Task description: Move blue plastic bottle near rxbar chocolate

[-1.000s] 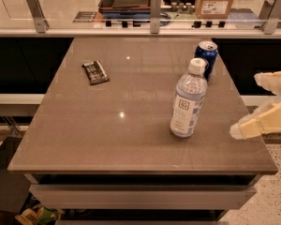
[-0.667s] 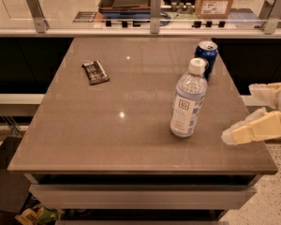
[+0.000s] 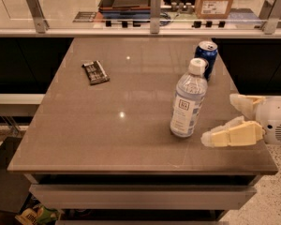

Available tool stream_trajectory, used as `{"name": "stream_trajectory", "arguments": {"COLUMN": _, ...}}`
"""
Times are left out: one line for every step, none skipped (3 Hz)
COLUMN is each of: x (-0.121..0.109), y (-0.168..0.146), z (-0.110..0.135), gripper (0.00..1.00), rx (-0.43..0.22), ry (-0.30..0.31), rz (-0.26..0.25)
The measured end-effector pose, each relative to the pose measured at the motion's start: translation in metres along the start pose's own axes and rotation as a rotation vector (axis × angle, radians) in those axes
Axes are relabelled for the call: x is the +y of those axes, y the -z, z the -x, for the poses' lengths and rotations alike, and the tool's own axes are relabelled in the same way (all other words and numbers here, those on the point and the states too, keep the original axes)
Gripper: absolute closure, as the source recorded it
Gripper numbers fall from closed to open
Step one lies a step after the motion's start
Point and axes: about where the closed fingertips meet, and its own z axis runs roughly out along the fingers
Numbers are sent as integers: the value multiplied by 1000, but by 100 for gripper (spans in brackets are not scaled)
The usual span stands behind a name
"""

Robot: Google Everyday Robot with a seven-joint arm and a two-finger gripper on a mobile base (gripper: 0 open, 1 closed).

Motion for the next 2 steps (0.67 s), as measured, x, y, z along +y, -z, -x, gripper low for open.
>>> {"name": "stream_trajectory", "arguments": {"x": -1, "y": -19, "z": 7, "gripper": 0, "rx": -76, "ry": 27, "rz": -4}}
{"name": "stream_trajectory", "arguments": {"x": -5, "y": -36, "z": 14, "gripper": 0, "rx": -118, "ry": 48, "rz": -28}}
